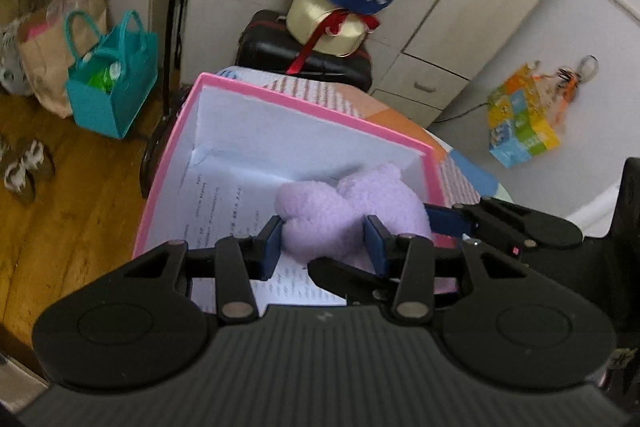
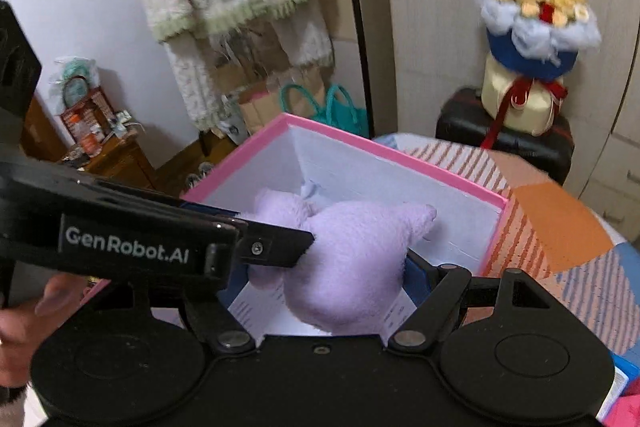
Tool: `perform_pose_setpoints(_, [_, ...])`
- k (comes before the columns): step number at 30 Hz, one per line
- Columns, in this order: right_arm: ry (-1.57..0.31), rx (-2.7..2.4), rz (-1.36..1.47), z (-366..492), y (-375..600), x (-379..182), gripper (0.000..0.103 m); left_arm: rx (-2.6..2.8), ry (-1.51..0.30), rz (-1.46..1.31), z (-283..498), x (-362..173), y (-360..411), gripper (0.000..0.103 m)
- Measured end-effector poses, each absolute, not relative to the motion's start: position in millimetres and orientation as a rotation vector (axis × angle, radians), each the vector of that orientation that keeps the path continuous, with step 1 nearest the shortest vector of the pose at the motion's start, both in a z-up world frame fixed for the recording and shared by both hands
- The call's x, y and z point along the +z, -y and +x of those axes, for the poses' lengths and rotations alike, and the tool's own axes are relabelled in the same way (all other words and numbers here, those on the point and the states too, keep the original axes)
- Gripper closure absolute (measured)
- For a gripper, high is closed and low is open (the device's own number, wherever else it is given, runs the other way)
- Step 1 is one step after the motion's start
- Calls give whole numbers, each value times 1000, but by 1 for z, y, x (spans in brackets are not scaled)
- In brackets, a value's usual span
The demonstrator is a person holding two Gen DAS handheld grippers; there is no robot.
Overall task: Organize soft objects
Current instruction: 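Lift the lilac plush with the left gripper and carry it into the pink box, then open the left gripper to drop the lilac plush in the box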
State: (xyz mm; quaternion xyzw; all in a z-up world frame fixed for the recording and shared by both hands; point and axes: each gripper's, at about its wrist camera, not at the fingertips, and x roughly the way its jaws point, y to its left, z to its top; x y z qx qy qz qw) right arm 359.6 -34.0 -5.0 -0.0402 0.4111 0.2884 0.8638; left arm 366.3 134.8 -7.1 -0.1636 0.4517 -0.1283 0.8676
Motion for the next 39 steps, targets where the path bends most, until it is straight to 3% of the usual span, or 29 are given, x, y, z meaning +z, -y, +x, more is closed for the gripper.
perform_pose_setpoints(13, [-910,572,-204,376,13,-23,17,-228,-975,-372,384,-28,-139,61])
perform_pose_setpoints(18, [-871,529,-265,367,13,-22,17,-176,-933,-323,377,-26,-138,45])
perform_pose_setpoints(23, [-826,537,-259,350,29,-10,16,-186,-852,-263,353,-5,-140,36])
perform_pose_setpoints(39, [-706,685,-198,237,88,74,16,-294,-704,44,231,96,-126,31])
